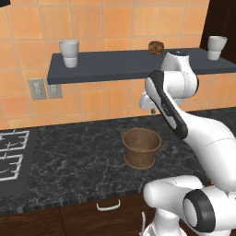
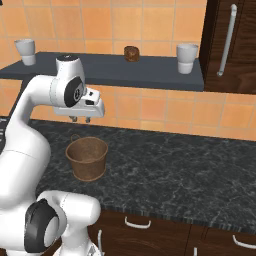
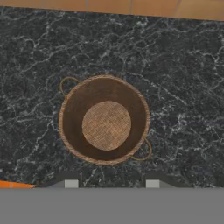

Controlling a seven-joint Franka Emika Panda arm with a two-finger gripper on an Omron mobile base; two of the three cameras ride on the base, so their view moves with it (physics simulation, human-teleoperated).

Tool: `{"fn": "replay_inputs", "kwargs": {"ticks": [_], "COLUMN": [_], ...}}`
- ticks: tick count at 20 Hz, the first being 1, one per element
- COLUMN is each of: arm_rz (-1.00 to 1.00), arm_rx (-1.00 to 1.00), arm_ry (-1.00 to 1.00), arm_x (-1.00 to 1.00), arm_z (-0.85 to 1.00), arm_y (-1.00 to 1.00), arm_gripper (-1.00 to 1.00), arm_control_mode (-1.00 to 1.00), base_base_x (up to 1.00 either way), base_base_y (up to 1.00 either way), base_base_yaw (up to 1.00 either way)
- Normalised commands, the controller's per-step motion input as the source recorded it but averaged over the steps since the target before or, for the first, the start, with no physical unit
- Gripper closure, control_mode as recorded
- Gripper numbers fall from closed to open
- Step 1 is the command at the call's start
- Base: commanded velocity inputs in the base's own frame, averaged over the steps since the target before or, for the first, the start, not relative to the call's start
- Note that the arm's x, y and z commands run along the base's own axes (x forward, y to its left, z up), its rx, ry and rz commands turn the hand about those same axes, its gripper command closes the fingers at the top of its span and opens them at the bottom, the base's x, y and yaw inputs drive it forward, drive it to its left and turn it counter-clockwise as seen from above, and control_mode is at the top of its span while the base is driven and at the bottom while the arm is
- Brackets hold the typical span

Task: Open the cabinet, pick up the bread from the cabinet and place it in the basket. Then move the basket to the dining counter.

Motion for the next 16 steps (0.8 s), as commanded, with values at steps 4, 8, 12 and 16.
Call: {"fn": "replay_inputs", "kwargs": {"ticks": [4,8,12,16], "arm_rz": [0.01,0.00,0.00,-0.02], "arm_rx": [0.00,0.00,0.01,0.01], "arm_ry": [-0.02,-0.11,-0.32,-0.39], "arm_x": [-0.37,-0.16,-0.09,0.00], "arm_z": [0.00,0.20,0.59,0.74], "arm_y": [0.00,-0.14,-0.37,-0.47], "arm_gripper": [-1.00,-1.00,-1.00,-1.00], "arm_control_mode": [-1.00,-1.00,-1.00,-1.00], "base_base_x": [0.00,0.00,0.00,0.00], "base_base_y": [0.00,0.00,0.00,0.00], "base_base_yaw": [0.00,0.00,0.00,0.00]}}
